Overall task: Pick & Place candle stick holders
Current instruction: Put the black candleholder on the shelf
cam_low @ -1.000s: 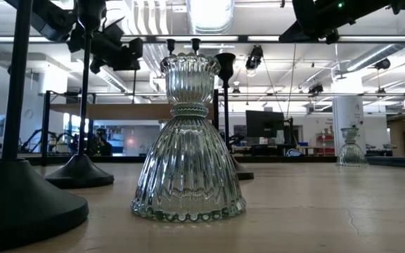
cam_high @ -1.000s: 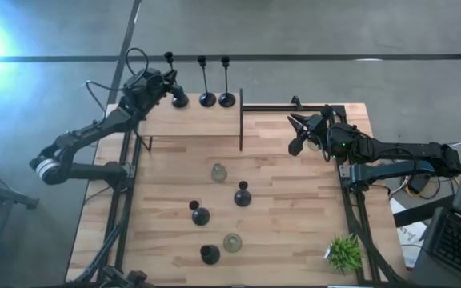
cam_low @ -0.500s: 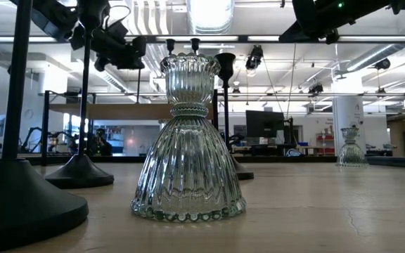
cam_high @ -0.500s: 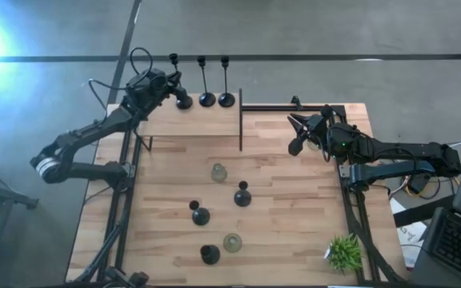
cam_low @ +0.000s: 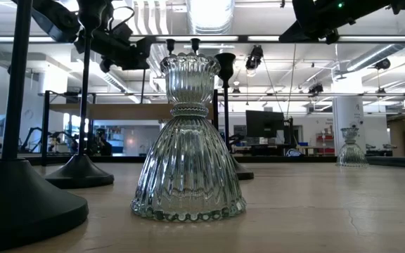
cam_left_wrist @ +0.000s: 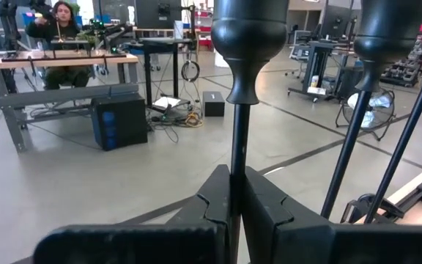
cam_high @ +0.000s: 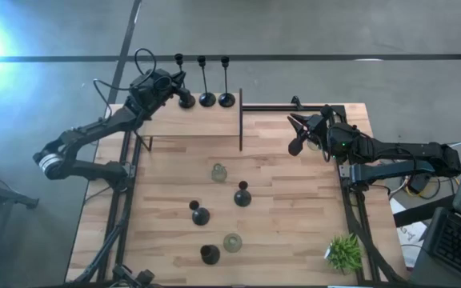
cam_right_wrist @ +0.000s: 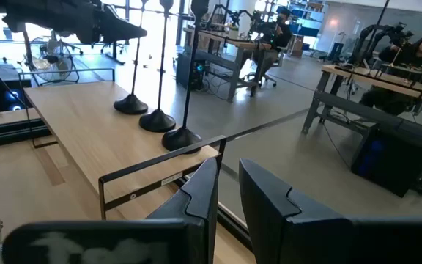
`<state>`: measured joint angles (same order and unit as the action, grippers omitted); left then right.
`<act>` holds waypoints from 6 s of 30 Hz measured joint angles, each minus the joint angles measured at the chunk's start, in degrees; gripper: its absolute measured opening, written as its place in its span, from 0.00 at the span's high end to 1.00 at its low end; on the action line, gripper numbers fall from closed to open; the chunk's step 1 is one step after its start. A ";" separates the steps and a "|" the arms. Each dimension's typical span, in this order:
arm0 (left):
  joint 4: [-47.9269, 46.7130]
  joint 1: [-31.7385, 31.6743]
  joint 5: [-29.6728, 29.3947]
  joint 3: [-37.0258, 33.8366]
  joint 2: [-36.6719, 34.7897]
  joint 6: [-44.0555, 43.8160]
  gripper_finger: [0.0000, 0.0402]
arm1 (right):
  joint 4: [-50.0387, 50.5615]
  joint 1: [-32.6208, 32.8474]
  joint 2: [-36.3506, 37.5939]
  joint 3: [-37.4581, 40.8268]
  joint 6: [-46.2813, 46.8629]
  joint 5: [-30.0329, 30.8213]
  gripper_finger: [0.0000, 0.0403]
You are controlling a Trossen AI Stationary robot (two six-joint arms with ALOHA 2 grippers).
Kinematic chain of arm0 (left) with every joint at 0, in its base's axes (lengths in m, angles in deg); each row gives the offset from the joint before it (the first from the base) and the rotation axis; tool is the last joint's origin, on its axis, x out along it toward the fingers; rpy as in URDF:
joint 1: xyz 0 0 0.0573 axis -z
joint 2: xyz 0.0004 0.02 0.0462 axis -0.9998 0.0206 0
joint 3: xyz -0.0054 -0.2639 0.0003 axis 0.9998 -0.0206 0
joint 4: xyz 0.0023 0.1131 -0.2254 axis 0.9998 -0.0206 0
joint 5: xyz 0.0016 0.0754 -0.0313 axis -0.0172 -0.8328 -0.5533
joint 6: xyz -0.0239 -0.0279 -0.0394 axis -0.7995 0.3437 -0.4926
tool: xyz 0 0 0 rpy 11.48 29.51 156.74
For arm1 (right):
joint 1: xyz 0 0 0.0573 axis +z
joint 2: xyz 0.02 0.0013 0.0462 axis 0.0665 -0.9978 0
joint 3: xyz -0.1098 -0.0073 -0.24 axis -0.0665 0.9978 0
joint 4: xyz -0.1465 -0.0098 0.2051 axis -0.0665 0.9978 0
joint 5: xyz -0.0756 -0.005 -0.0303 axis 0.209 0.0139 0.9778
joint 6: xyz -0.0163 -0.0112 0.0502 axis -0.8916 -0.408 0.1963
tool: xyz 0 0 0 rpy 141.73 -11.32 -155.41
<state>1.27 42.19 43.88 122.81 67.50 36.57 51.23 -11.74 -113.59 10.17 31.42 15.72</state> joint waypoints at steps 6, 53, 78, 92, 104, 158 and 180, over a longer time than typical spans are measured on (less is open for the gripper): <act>0.57 0.13 0.00 -0.07 0.05 0.44 0.96 | 0.00 0.00 0.00 0.00 0.00 0.00 0.87; -5.68 0.24 0.86 -0.22 -1.02 2.20 0.83 | 0.00 0.02 0.01 0.00 0.00 0.00 0.87; -21.91 0.24 1.29 -0.17 -14.89 6.66 0.68 | 0.00 0.00 0.02 0.01 0.00 -0.02 0.87; -42.65 3.62 47.56 -0.79 -28.90 5.80 0.69 | 0.00 0.00 0.02 -0.01 0.00 0.00 0.87; -50.69 30.63 39.71 -7.60 -40.99 -6.94 0.69 | 0.00 0.04 0.01 -0.01 -0.02 -0.01 0.87; 10.61 91.56 -7.50 -20.26 1.60 -12.44 0.69 | 0.00 0.01 0.02 0.01 -0.02 -0.02 0.87; 9.53 94.82 -9.97 -13.56 10.45 -23.25 0.76 | 0.00 0.02 0.02 -0.01 0.00 0.00 0.87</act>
<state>10.80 137.01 33.91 109.25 77.95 13.32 51.23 -11.71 -113.57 10.16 31.42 15.72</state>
